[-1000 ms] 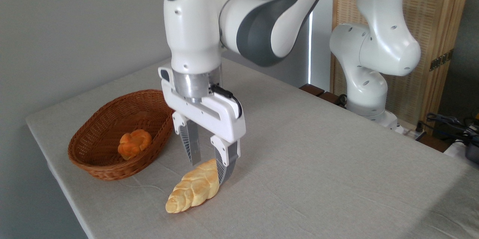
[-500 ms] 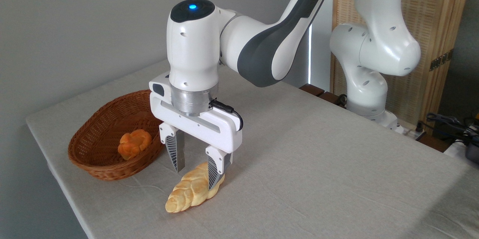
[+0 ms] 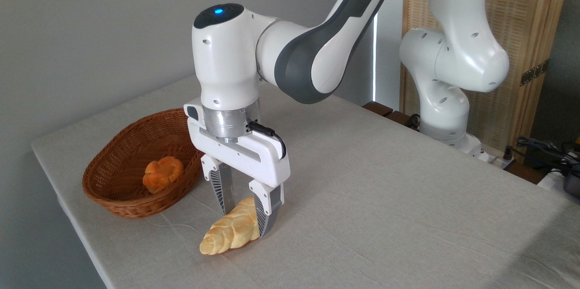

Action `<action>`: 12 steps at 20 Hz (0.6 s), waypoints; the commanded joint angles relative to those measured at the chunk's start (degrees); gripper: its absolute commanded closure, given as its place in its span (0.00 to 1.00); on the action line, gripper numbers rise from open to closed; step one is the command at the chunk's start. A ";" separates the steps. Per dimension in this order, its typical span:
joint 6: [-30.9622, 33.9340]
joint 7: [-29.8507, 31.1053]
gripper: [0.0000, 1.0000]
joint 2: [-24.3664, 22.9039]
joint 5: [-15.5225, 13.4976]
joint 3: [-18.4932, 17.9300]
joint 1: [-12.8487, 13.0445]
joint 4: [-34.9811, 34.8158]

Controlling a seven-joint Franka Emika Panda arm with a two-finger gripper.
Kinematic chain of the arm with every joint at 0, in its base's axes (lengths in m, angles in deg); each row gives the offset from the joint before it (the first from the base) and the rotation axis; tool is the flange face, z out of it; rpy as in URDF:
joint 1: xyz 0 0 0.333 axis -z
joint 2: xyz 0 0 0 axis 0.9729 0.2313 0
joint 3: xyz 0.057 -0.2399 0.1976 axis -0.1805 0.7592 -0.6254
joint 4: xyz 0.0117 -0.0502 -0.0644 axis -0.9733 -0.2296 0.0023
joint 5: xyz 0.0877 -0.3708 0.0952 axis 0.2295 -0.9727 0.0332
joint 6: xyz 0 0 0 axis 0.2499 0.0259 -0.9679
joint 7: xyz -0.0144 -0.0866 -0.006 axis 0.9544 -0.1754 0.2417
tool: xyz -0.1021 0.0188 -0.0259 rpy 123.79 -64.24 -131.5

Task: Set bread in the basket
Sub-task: 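Close the gripper on the braided bread and lift it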

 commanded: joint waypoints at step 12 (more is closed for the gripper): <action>1.56 -0.43 0.78 2.00 1.22 2.63 -0.03 -0.21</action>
